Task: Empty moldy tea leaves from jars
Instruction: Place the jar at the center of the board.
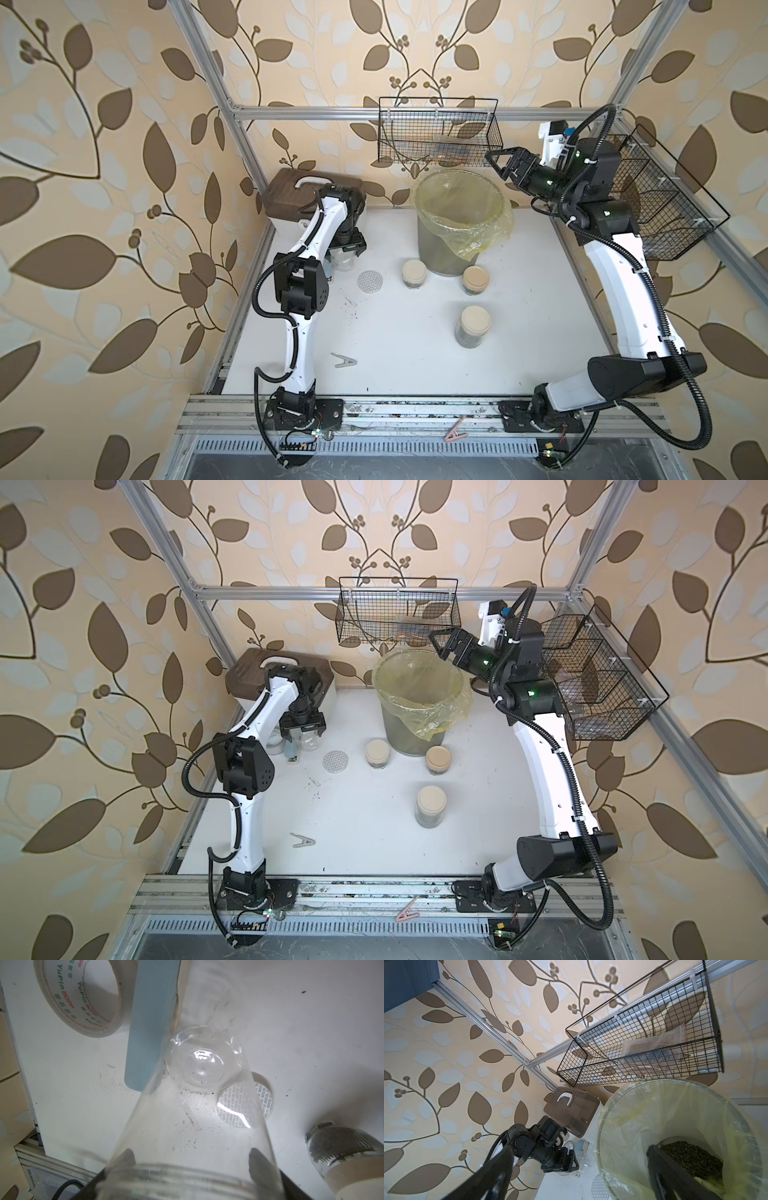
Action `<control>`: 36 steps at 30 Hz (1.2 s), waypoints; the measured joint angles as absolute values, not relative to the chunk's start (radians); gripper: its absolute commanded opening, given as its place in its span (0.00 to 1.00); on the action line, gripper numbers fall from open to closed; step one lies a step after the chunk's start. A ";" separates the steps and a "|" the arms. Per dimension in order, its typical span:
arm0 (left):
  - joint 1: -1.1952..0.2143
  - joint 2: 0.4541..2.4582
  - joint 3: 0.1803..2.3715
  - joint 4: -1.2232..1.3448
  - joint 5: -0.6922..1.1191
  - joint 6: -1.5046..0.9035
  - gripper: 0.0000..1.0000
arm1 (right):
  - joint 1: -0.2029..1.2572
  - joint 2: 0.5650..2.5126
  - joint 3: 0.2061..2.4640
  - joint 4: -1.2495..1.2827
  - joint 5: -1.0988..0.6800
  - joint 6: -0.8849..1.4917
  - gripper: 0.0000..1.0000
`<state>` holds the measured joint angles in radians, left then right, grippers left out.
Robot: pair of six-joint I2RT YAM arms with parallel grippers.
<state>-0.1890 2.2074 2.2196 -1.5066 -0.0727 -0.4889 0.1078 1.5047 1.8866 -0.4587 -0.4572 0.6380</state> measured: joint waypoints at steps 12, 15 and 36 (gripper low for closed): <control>-0.184 2.239 2.172 -1.481 -0.015 -0.483 0.97 | 0.117 1.504 1.887 -0.460 -0.443 0.638 1.00; -0.184 2.244 2.169 -1.479 -0.017 -0.485 0.99 | 0.118 1.499 1.884 -0.461 -0.440 0.638 1.00; -0.202 1.875 1.976 -1.141 0.064 -0.492 0.94 | 0.083 1.477 1.817 -0.444 -0.388 0.658 1.00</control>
